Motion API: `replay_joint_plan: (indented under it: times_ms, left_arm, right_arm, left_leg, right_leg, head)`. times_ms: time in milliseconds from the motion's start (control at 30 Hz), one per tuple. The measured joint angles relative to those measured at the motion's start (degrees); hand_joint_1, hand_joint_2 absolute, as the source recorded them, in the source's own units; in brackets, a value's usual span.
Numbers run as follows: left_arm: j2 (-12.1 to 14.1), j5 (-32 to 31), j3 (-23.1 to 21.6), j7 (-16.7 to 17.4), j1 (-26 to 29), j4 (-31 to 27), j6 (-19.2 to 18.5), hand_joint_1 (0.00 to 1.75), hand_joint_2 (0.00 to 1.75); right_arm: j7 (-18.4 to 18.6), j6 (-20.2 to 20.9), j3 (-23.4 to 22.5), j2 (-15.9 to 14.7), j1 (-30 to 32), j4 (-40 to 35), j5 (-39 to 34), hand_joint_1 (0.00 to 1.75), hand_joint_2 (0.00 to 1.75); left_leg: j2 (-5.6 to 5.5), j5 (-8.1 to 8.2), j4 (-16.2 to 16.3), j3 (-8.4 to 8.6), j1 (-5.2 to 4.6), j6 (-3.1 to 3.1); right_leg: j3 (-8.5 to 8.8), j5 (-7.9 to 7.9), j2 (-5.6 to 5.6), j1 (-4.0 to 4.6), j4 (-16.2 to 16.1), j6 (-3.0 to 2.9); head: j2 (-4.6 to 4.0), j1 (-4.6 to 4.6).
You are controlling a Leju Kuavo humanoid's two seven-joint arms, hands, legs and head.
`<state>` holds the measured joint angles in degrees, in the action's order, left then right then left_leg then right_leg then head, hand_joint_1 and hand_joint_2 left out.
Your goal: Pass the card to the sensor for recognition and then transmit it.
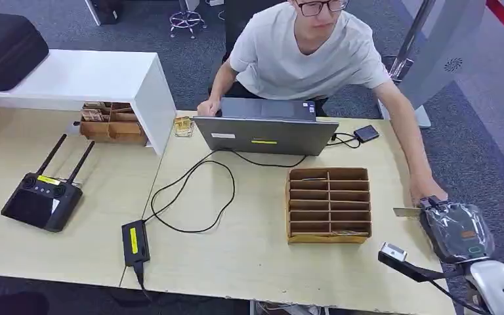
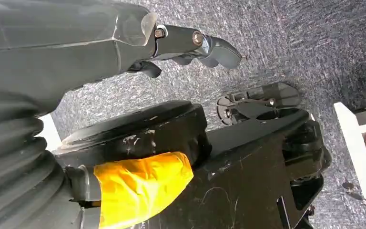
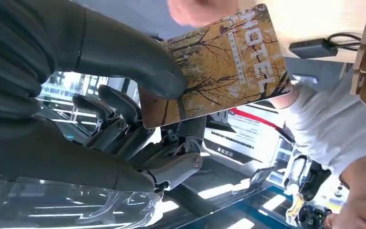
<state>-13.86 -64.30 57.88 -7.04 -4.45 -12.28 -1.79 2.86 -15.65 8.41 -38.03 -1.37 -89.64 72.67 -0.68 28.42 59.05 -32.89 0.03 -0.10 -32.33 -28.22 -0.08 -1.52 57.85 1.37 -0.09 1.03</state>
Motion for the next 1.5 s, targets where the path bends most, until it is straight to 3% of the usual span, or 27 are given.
replay_joint_plan:
  times_ms: [633,867,1500]
  left_arm:
    - [0.0,-0.4,0.0,0.0,0.0,0.0,0.0,0.00,1.75]
    - [0.0,-0.4,0.1,0.0,0.0,0.0,0.0,0.00,1.75]
    - [0.0,-0.6,0.5,0.0,0.0,0.0,0.0,0.00,1.75]
  right_arm:
    - [1.0,0.7,-1.7,0.8,1.4,-0.6,3.1,1.75,1.75]
    - [3.1,8.5,-1.8,-0.2,1.4,0.2,4.8,1.75,1.75]
    - [2.5,13.7,0.4,-0.9,-2.0,9.2,5.1,1.75,1.75]
  left_leg:
    - [0.01,0.00,0.0,0.00,0.00,0.00]
    - [0.00,0.00,0.0,0.00,0.00,0.00]
    - [0.01,0.02,0.0,-0.03,0.00,-0.01]
  right_leg:
    - [0.00,0.00,0.01,0.00,0.0,0.00]
    - [-0.01,0.00,0.00,0.00,0.0,0.00]
    - [-0.01,0.00,0.00,0.00,0.0,0.00]
  head:
    - [0.00,0.02]
    - [0.00,0.00]
    - [0.00,0.02]
